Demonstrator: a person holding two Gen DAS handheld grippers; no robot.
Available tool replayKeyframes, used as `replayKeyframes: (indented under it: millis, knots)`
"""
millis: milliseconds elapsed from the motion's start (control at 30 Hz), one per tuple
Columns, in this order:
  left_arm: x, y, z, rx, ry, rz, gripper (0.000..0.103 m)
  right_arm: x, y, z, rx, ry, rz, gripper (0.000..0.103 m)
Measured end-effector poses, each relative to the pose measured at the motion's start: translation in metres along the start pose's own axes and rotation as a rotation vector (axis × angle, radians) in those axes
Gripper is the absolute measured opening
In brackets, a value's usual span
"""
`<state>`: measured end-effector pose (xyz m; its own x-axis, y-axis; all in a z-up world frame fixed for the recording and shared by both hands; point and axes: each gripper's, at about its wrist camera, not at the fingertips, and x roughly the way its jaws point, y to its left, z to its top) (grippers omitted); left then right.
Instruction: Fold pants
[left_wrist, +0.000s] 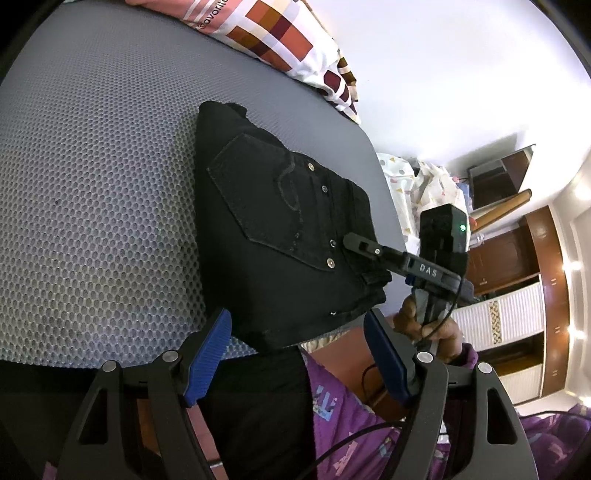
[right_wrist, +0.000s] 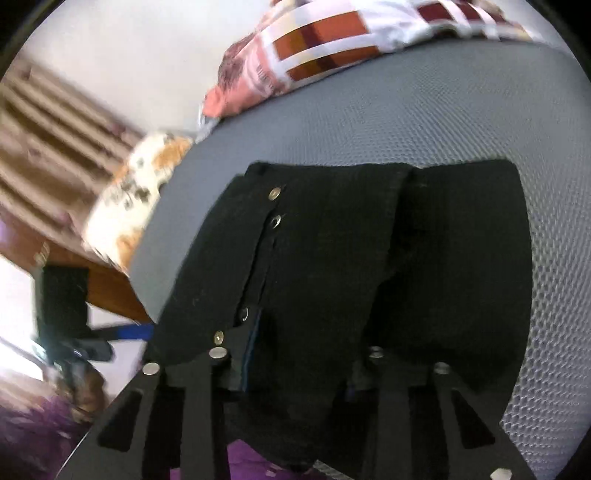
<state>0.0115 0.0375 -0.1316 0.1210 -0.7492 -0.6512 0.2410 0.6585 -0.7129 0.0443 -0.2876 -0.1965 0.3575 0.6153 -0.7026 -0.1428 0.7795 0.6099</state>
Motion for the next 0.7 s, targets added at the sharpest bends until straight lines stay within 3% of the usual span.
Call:
replayKeyframes:
  millis: [67, 167, 233, 267, 300, 333, 467, 700]
  knots:
    - [0.000, 0.004, 0.000, -0.007, 0.001, -0.001, 0.075, 0.000, -0.015, 0.000, 0.057, 0.011, 0.022, 0.034]
    - [0.001, 0.008, 0.000, -0.019, 0.009, 0.001, 0.075, 0.002, -0.026, 0.000, 0.120, 0.012, 0.046, 0.045]
    - [0.002, 0.011, -0.001, -0.028, 0.015, 0.005, 0.075, 0.003, -0.027, 0.002, 0.142, 0.011, 0.087, 0.059]
    - [0.003, 0.011, -0.001, -0.032, 0.016, 0.004, 0.075, 0.005, -0.024, 0.004, 0.146, 0.011, 0.102, 0.059]
    - [0.003, 0.010, 0.000, -0.036, 0.015, 0.005, 0.075, 0.008, -0.022, 0.006, 0.137, 0.015, 0.096, 0.051]
    - [0.003, 0.010, 0.000, -0.037, 0.012, 0.005, 0.075, 0.011, -0.018, 0.007, 0.122, 0.020, 0.077, 0.029]
    - [0.000, 0.008, 0.003, -0.034, 0.002, 0.000, 0.075, 0.005, -0.014, 0.007, 0.108, -0.010, 0.075, 0.023]
    - [0.003, -0.001, 0.009, -0.011, 0.015, 0.003, 0.076, -0.052, -0.008, 0.014, 0.066, -0.157, 0.060, 0.016]
